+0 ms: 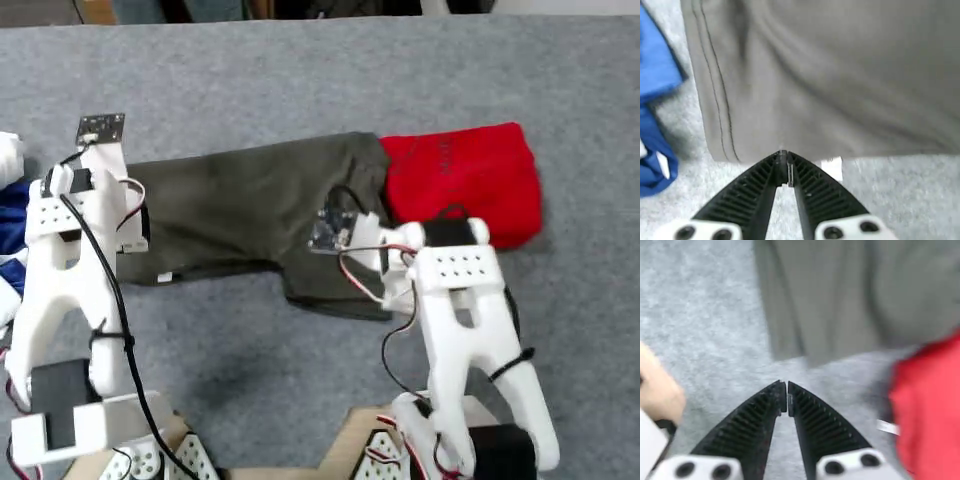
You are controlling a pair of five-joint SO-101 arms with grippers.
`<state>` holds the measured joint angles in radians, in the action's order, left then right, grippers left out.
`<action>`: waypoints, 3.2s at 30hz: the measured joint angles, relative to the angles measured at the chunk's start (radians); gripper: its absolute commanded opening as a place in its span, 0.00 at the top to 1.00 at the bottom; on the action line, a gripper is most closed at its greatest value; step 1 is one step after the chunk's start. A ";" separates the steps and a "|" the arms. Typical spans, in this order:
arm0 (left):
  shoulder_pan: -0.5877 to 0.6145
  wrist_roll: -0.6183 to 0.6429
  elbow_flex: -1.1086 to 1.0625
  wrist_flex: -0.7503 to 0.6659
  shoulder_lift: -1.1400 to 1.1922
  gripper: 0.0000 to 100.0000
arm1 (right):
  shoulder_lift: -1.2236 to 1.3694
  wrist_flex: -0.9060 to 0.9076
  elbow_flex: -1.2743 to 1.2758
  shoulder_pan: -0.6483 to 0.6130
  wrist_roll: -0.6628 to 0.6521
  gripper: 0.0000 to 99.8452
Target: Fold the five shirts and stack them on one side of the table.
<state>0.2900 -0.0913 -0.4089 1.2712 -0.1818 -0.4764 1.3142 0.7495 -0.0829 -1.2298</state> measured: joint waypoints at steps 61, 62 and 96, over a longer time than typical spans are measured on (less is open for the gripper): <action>0.118 -0.026 -0.006 0.057 -0.020 0.97 | 0.497 -0.253 -0.072 -0.186 0.021 0.99; 0.118 -0.026 -0.006 0.057 -0.020 0.97 | 0.486 -0.242 -0.071 -0.187 0.021 0.99; 0.118 -0.026 -0.006 0.057 -0.020 0.97 | 0.370 -0.305 0.097 -0.305 0.084 0.87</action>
<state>0.4081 -0.1174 -0.4150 1.3280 -0.2018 -0.1066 1.0088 0.8462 -0.3882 -1.1454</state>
